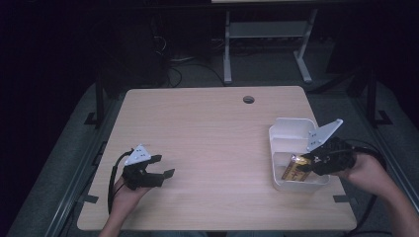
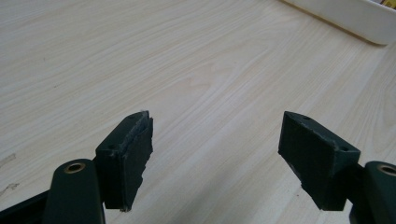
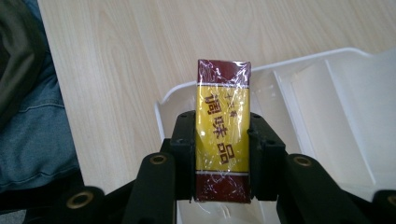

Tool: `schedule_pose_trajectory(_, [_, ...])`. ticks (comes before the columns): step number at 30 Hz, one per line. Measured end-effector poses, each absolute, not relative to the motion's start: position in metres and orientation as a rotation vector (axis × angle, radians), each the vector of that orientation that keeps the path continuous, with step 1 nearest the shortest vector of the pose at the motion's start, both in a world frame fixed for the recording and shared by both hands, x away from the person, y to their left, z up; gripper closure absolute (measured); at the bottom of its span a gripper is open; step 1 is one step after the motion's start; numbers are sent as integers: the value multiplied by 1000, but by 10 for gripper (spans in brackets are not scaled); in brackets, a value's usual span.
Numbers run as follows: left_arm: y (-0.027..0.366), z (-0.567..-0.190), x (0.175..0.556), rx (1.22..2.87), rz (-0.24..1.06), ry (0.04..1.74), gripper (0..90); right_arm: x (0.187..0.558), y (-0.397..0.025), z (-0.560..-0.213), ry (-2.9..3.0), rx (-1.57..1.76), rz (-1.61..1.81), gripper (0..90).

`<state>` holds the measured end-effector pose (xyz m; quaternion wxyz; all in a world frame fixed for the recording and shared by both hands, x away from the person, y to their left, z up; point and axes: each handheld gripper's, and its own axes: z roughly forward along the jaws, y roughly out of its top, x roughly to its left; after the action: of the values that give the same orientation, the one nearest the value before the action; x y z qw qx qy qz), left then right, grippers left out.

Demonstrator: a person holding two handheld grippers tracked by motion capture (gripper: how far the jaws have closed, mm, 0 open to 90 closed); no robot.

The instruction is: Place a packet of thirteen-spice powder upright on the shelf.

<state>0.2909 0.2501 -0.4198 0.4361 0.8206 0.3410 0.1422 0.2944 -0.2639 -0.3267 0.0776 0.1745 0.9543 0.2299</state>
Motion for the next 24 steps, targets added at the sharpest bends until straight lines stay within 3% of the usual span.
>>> schedule_pose_trajectory(14, [249, -421, 291, 2045, 351, 849, 254, 300, -269, -352, 2878, 585, 653, 662])
schedule_pose_trajectory(24, [249, -420, 291, 2044, 350, 847, 254, 298, -275, -352, 2849, 617, 694, 632])
